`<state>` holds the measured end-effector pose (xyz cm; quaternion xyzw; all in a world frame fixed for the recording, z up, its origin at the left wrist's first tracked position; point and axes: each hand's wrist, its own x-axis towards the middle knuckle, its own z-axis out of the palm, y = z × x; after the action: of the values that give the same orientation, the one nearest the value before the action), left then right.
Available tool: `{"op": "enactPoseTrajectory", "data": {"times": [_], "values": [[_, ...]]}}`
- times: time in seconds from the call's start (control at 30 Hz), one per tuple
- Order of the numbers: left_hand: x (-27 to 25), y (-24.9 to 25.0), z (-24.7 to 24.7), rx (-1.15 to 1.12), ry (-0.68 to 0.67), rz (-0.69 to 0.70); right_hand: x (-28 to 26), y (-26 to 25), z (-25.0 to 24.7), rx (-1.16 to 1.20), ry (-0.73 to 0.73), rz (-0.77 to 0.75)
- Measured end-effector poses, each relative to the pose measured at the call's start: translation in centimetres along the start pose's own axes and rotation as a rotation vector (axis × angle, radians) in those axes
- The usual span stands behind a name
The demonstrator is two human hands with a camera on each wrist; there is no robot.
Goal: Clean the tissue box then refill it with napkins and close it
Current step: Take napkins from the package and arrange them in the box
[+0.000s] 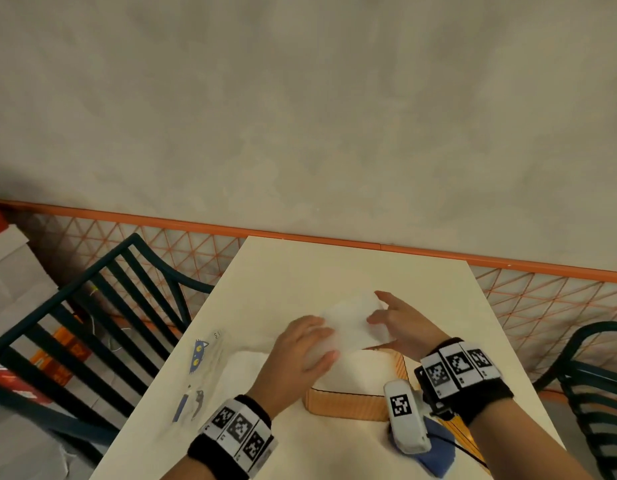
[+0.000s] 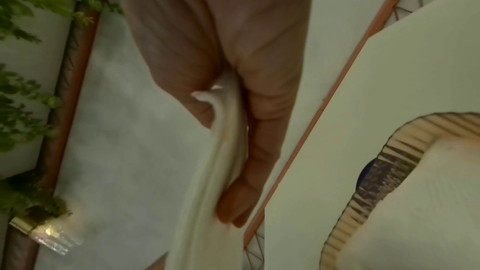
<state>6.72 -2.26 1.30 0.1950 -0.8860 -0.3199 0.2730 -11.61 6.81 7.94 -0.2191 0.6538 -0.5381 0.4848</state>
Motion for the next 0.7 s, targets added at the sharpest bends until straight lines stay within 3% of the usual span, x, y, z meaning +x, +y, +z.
{"op": "enactPoseTrajectory", "data": {"times": [0.07, 0.13, 0.17, 0.23, 0.3, 0.4, 0.47, 0.6, 0.7], "values": [[0.3, 0.5, -0.1, -0.282, 0.219, -0.299, -0.7, -0.2, -0.9, -0.010, -0.012, -0.039], [1.1, 1.2, -0.7, -0.614, 0.319, -0.739, -1.4, -0.5, -1.4, 0.017, -0.024, -0.060], [1.5, 1.5, -1.0, -0.791, 0.305, -0.911, -1.6, -0.5, -1.6, 0.028, -0.025, -0.069], [2.1, 2.0, -1.3, -1.087, 0.193, -1.055, -1.7, -0.4, -1.6, 0.053, -0.007, -0.086], [2.6, 2.3, -1.0, -1.219, 0.086, -1.078, -1.7, 0.1, -1.3, 0.064, 0.003, -0.089], [3.5, 2.0, 0.0, -1.138, 0.076, -1.087, -1.5, 0.9, -0.8, 0.063, 0.007, -0.072], [4.2, 1.4, 0.5, -0.984, 0.098, -1.053, -0.9, 1.2, -1.1, 0.027, 0.086, -0.063], [5.5, -0.1, 1.5, -0.586, 0.042, -0.915, 0.7, 1.9, -2.2, -0.354, 0.344, -0.044], [5.9, -1.0, 2.8, -0.265, -0.014, -0.820, 1.3, 3.3, -2.1, -0.545, 0.420, -0.031]]}}
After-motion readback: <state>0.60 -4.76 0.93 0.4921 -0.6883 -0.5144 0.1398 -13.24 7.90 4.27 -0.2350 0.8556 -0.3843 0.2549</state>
